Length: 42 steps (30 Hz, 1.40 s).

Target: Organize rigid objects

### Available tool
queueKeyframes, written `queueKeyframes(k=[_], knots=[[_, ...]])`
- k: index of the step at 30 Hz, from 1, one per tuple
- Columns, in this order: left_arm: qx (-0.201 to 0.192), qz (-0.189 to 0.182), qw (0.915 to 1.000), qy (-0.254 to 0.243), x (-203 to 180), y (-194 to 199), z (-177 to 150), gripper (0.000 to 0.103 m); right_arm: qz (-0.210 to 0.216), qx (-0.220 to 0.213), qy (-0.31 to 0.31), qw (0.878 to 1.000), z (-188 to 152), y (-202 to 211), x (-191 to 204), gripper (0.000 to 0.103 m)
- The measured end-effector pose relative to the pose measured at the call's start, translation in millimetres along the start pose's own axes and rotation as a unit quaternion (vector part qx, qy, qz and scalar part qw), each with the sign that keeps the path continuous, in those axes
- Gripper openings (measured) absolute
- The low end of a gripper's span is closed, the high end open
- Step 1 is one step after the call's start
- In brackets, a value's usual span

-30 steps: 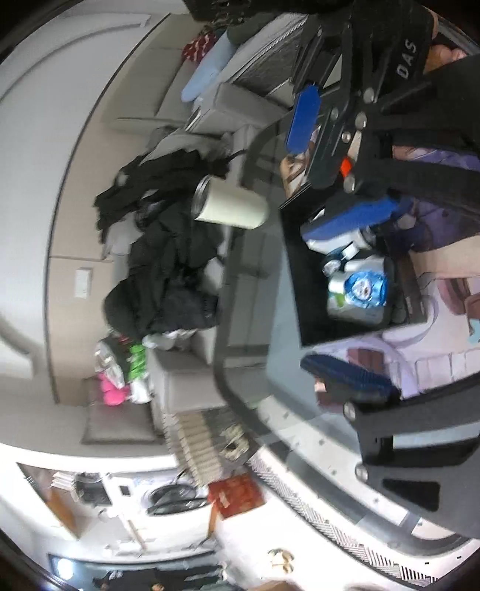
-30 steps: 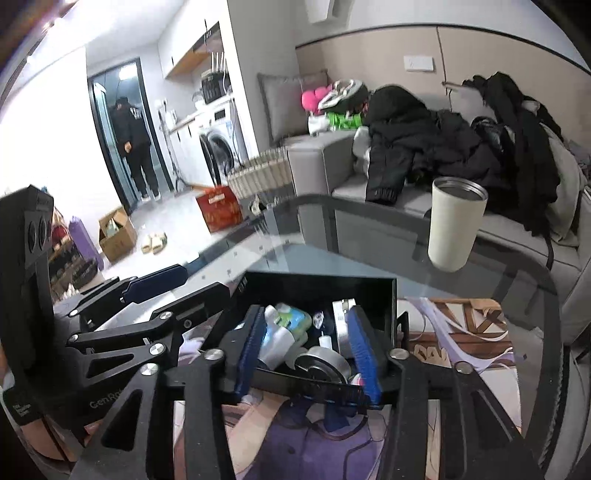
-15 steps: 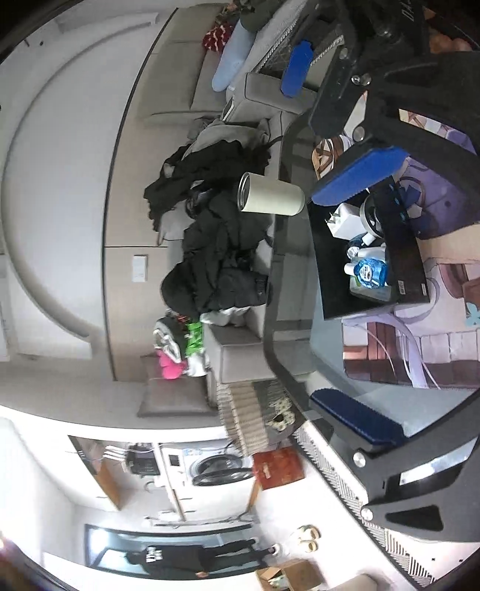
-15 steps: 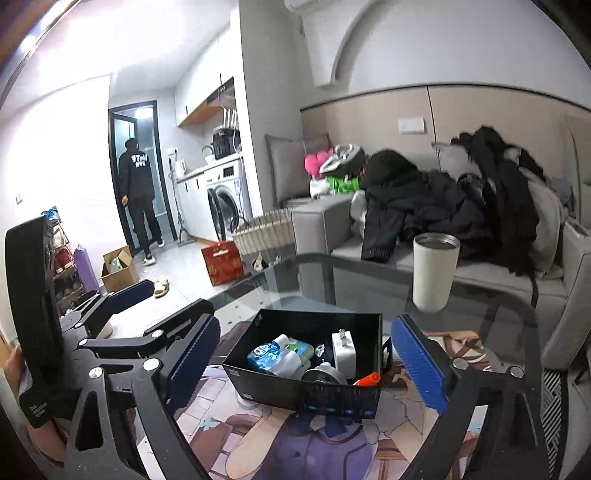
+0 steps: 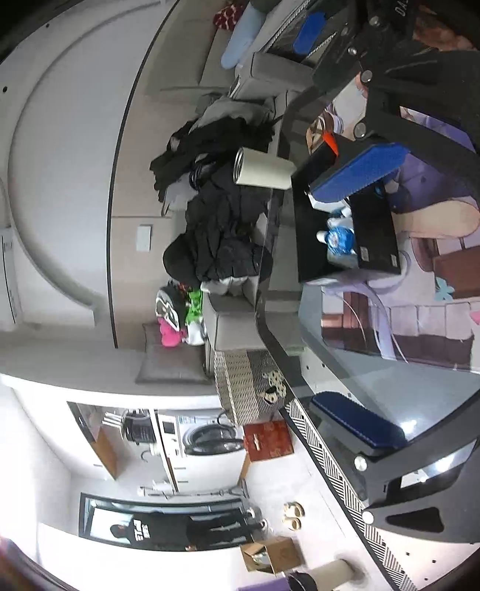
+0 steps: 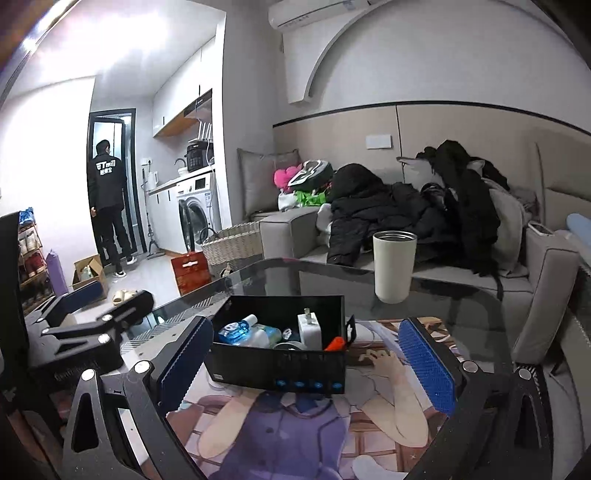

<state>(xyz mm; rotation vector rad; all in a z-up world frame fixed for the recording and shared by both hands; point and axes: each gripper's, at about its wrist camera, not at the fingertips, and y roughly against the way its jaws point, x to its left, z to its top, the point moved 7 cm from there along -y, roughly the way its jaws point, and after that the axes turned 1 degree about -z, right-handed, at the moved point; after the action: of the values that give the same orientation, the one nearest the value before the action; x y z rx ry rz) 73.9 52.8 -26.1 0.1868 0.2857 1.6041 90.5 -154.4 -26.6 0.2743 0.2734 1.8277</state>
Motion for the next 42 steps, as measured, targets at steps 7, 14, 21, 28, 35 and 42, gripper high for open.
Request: queueKeyframes(k=[7, 14, 21, 28, 35, 42], knots=[[0.025, 0.01, 0.9996, -0.007, 3, -7, -17, 0.103, -0.009, 0.013, 0.013, 1.0, -19, -3, -2, 0.102], [0.055, -0.011, 0.9984, -0.013, -7, -13, -25, 0.103, -0.012, 0.039, -0.008, 0.999, -26, -11, -8, 0.102], [0.055, -0.014, 0.9983, -0.016, -9, -11, -27, 0.103, -0.017, 0.038, 0.002, 0.999, -27, -9, -8, 0.102], [0.055, -0.013, 0.9983, -0.015, -10, -11, -27, 0.103, -0.022, 0.05, -0.004, 0.998, -29, -11, -12, 0.102], [0.056, -0.018, 0.9981, -0.019, -11, -10, -27, 0.103, -0.023, 0.047, -0.001, 0.999, -28, -12, -12, 0.102], [0.058, -0.017, 0.9979, -0.021, -11, -10, -26, 0.103, -0.022, 0.055, -0.003, 0.998, -31, -15, -13, 0.102]])
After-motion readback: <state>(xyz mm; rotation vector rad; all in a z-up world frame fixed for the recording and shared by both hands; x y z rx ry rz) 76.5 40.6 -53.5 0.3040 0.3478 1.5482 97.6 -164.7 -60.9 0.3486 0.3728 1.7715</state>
